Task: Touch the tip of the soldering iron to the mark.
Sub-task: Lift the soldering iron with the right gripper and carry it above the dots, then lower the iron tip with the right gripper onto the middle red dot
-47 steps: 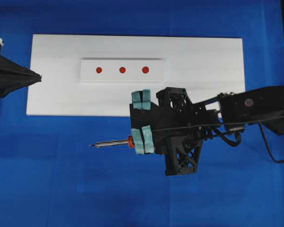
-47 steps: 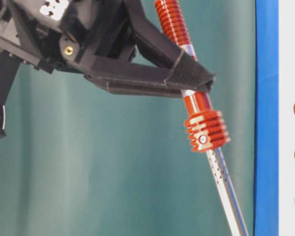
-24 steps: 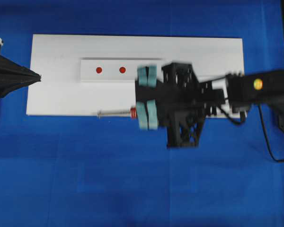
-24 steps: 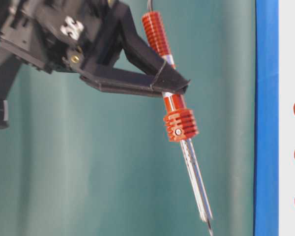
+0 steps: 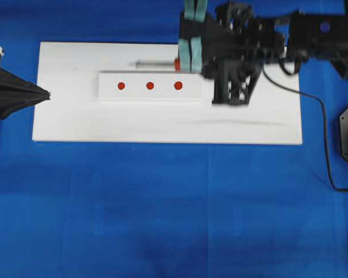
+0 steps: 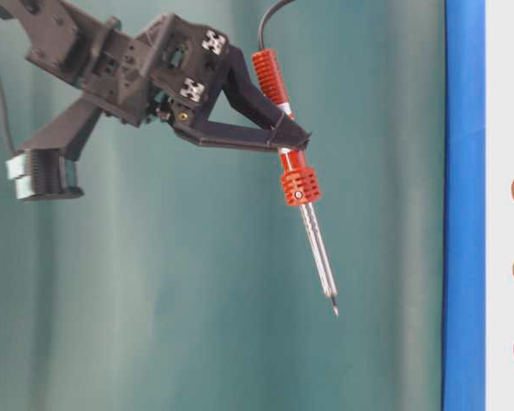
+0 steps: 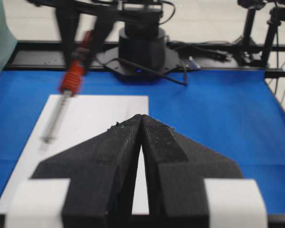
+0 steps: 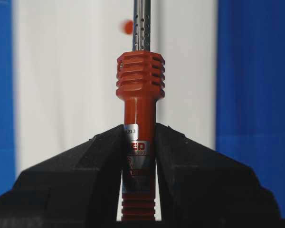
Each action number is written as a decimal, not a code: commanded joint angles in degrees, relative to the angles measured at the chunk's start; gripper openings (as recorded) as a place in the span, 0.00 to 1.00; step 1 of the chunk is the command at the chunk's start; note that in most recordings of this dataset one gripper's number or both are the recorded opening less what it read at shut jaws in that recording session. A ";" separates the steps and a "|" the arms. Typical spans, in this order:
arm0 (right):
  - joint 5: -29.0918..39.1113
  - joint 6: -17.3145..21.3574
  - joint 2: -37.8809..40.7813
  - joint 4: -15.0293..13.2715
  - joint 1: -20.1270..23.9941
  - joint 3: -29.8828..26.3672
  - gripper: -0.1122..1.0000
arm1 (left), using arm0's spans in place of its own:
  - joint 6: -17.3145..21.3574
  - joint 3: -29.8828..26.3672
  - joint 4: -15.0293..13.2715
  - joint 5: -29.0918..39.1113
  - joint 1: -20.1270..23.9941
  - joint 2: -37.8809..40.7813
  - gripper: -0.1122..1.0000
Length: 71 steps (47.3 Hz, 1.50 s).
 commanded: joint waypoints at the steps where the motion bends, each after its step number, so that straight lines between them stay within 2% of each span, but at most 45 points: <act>1: -0.44 -1.49 -1.49 0.18 -1.85 -0.88 0.16 | -0.09 -0.70 0.09 -0.44 -0.18 0.26 0.12; 9: -0.53 -3.52 -1.49 0.62 -3.87 -0.97 0.16 | -0.09 -0.70 0.09 -0.35 -0.09 0.26 0.12; 44: -0.62 -3.60 0.53 2.02 -1.93 -2.11 0.16 | -0.09 -0.70 0.09 -0.26 -0.18 0.26 0.12; 62: 10.20 -3.69 7.03 3.52 -1.67 -7.12 0.16 | -0.09 -0.62 0.09 -0.18 -0.18 0.26 0.12; 71: 13.71 -4.04 7.65 4.75 -1.32 -7.73 0.16 | 0.00 -0.62 0.09 -0.18 -0.18 0.26 0.12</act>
